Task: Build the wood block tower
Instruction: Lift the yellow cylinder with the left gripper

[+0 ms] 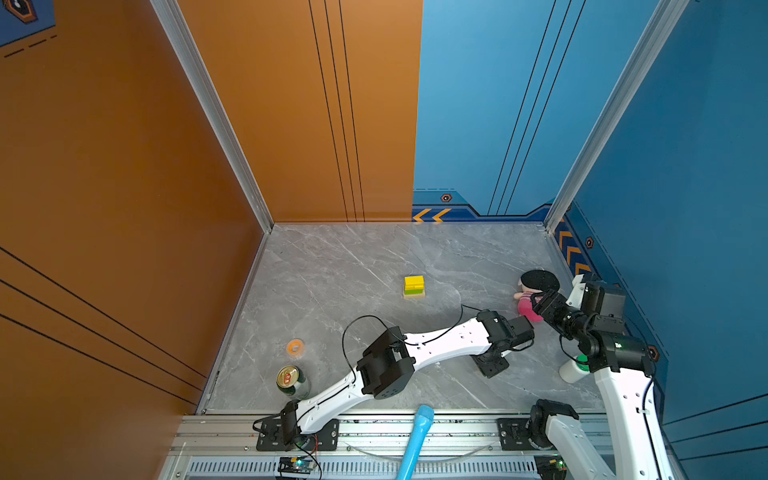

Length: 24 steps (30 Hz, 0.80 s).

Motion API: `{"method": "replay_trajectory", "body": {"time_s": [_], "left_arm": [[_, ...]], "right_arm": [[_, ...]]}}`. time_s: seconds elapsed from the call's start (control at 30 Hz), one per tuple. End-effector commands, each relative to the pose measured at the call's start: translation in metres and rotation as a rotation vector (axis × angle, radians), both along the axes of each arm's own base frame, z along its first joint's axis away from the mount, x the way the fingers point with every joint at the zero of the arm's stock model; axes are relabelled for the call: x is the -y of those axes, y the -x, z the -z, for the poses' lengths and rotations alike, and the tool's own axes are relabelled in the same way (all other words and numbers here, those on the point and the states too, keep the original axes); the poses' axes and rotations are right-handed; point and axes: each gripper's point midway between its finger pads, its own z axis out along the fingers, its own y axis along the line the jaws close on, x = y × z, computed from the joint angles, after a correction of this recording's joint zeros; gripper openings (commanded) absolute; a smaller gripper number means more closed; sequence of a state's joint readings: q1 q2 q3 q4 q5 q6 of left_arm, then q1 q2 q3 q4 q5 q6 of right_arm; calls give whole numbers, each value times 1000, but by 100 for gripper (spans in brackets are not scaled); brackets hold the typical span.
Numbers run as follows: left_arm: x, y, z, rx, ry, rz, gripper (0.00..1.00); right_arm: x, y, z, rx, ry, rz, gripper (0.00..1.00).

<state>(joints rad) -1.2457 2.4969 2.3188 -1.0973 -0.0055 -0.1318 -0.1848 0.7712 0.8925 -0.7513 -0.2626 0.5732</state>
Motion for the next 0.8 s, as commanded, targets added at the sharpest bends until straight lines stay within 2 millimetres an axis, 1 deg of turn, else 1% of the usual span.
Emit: {"method": "replay_trajectory", "body": {"time_s": [0.0,0.1,0.37,0.77], "left_arm": [[2,9,2,-17,-12,7,34],[2,9,2,-19,-10,8,28],[-2,4,-1,-4,-18,1,24],[-30,-27,-19,32,-31,-83,21]], "right_arm": [[-1,5,8,-27,1,-10,63],[0,5,9,-28,1,-11,63],[-2,4,10,-32,-5,-16,63],[-4,1,12,-40,-22,-29,63]]}}
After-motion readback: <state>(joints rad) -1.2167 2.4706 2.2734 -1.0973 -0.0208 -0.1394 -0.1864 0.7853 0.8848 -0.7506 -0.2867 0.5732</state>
